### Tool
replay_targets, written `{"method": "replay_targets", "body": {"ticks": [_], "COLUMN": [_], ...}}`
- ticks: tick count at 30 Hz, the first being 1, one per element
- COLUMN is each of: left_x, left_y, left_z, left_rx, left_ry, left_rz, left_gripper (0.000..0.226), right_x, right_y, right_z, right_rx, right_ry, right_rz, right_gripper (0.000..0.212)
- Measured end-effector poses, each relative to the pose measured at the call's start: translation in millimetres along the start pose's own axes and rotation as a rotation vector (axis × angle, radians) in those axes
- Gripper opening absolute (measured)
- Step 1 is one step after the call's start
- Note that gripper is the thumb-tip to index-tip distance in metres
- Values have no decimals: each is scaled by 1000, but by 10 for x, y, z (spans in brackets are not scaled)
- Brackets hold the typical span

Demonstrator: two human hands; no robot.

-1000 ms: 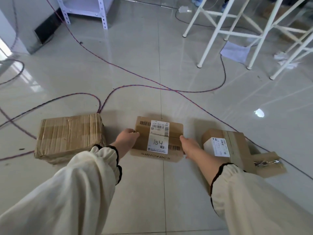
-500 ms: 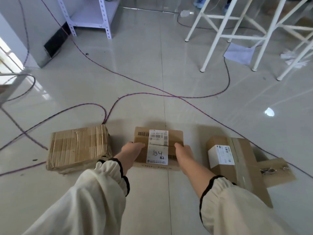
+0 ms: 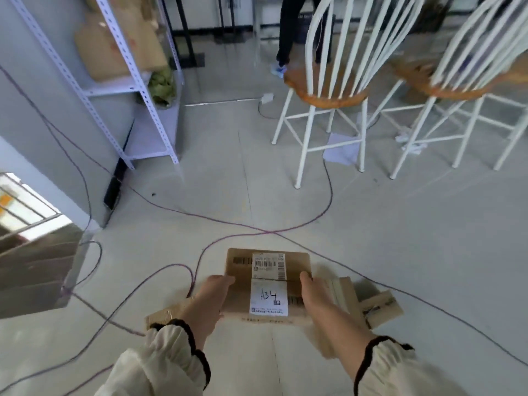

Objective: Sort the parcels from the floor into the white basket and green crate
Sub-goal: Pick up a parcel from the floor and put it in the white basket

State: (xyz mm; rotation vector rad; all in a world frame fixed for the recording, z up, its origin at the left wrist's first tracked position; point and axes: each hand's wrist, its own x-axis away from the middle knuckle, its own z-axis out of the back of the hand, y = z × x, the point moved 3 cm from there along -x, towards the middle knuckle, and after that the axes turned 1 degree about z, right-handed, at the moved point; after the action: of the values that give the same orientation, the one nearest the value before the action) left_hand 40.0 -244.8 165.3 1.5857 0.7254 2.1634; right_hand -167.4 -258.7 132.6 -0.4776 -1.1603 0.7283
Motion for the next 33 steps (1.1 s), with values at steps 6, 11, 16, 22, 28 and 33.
{"method": "replay_targets", "body": {"ticks": [6, 11, 16, 22, 28, 33], "left_x": [1781, 2904, 3631, 4363, 5062, 5769], "left_y": [1383, 2180, 2540, 2523, 2266, 1831], "left_z": [286, 331, 164, -193, -601, -1122], "left_rx": [-2, -46, -60, -191, -376, -518], "left_ry": [-57, -190, -315, -488, -669, -847], "left_rz": [-59, -123, -241, -313, -368, -422], "left_gripper": [16, 16, 20, 14, 12, 13], "right_x": [1419, 2378, 3153, 4045, 4985, 5854], "right_y": [-1308, -1968, -2283, -2087, -1595, -995], "right_z": [1091, 1870, 2545, 3060, 3466, 3826], "right_rx": [-7, -119, -152, -265, -379, -441], "right_ry": [122, 146, 338, 533, 726, 862], "right_rz": [23, -18, 24, -35, -99, -124], "right_gripper": [44, 44, 43, 47, 50, 41]}}
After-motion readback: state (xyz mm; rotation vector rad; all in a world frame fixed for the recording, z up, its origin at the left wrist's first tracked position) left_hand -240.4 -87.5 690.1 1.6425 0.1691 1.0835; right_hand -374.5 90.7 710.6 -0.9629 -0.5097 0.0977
